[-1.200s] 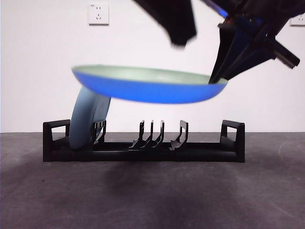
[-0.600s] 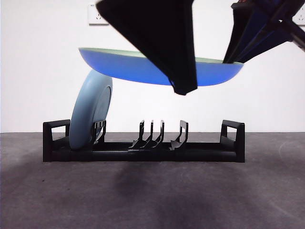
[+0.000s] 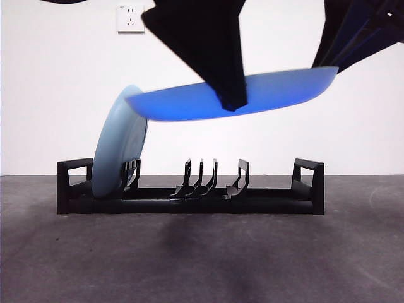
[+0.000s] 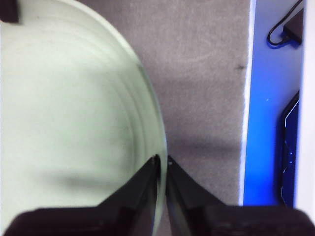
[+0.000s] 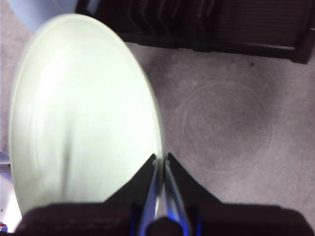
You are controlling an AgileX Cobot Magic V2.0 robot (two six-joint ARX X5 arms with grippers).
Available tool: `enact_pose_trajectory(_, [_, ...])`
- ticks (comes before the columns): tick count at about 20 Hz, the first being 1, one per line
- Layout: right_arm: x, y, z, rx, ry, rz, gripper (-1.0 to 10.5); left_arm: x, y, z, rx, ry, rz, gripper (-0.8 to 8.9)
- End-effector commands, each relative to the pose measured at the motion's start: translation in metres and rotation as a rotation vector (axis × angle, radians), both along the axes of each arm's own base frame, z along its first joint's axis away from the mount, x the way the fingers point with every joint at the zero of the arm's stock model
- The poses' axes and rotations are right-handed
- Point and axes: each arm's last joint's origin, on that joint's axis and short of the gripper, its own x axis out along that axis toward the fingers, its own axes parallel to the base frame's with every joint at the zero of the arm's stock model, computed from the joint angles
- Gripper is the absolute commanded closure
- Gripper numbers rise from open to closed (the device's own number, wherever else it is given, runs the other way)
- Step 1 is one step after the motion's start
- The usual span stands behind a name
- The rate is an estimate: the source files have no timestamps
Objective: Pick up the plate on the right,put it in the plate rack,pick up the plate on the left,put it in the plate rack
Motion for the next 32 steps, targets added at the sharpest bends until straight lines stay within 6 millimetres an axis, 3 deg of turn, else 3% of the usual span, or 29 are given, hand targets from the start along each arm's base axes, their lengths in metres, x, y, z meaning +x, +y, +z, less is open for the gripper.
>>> enact_pose_trajectory(1, [-0.005,-0.003,0.007,0.024,-0.043,0.022,9.6,0.001,0.001,-0.004,0.013,0.012,0.012,8.22])
enact_pose_trajectory(8, [-0.010,-0.009,0.013,0.028,-0.082,0.013,9.1,0.001,0.000,-0.003,0.001,0.011,0.010,8.22])
enact_pose_trajectory(13, [-0.011,-0.017,0.018,0.032,-0.112,-0.019,6.3,0.001,-0.004,-0.001,-0.055,0.039,-0.018,8.22])
enact_pose_trajectory(19, [-0.024,-0.046,0.048,0.095,-0.325,-0.134,6.3,0.008,-0.013,0.008,-0.235,0.058,-0.004,8.22])
enact_pose_trajectory(22, [-0.038,-0.056,0.065,0.068,-0.479,-0.234,6.3,0.025,-0.013,0.015,-0.375,0.131,0.021,8.22])
enact_pose_trajectory(25, [-0.053,-0.064,0.075,-0.009,-0.588,-0.329,6.3,0.055,-0.005,0.024,-0.532,0.147,0.101,8.22])
enact_pose_trajectory(29, [-0.060,-0.068,0.078,-0.035,-0.622,-0.364,6.3,0.102,0.016,0.043,-0.856,0.308,0.090,8.22])
enact_pose_trajectory(32, [-0.060,-0.067,0.078,-0.037,-0.618,-0.363,6.3,0.123,0.030,0.055,-1.009,0.347,0.097,8.23])
